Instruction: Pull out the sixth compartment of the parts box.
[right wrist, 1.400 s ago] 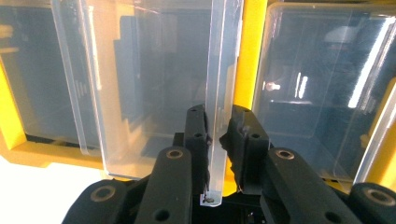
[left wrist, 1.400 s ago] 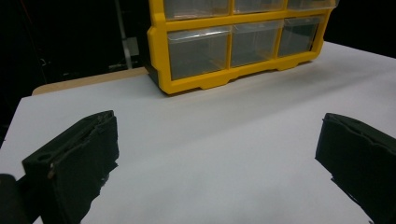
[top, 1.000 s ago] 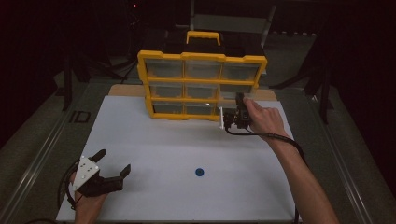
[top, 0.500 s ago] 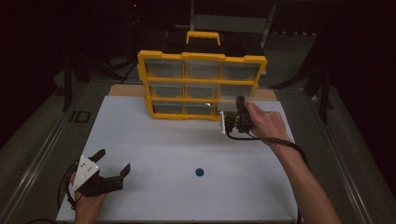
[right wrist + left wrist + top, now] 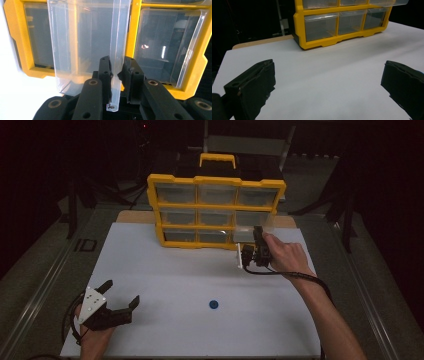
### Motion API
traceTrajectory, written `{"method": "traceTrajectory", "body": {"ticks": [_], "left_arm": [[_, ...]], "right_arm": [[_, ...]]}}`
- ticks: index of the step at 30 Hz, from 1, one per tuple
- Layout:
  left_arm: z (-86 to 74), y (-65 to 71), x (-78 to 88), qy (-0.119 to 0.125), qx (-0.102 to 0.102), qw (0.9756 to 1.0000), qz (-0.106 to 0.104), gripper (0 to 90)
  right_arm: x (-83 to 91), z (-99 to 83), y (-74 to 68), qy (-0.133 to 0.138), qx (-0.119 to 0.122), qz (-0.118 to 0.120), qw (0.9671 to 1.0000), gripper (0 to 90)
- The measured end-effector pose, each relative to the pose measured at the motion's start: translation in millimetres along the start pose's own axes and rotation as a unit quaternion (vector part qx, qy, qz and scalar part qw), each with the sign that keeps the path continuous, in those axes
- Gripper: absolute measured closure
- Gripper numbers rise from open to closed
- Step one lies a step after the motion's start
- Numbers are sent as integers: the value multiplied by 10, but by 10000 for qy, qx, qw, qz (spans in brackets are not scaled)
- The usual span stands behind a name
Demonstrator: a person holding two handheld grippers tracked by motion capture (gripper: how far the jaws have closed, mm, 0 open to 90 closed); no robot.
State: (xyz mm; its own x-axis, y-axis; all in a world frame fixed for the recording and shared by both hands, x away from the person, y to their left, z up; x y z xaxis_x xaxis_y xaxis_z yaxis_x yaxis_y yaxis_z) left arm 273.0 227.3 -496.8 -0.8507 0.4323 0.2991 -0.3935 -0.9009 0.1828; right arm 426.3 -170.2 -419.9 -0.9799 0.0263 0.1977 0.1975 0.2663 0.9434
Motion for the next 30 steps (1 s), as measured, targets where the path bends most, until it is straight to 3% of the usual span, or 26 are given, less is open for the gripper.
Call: {"method": "traceTrajectory", "body": {"ticks": [30], "left_arm": [[1,-4,7,-2,6,10000,18,0]], "right_arm": [[204,6,-43,103,77,31,9999,774]]}}
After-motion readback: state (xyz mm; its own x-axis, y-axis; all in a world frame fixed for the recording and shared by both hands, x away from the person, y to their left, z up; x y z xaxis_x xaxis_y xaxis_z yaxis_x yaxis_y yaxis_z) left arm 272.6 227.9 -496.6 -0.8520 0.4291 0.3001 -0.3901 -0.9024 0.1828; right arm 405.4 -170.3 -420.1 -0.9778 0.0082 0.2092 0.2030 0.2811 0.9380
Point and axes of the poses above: each handheld gripper's, and its own axes: x roughly backward along the jaws, z roughly out of its top, y roughly to its right, the point moved 6 cm from there along -x, roughly forward along the jaws, and after that the axes turned 12 degrees about x, right-handed, at the moved point
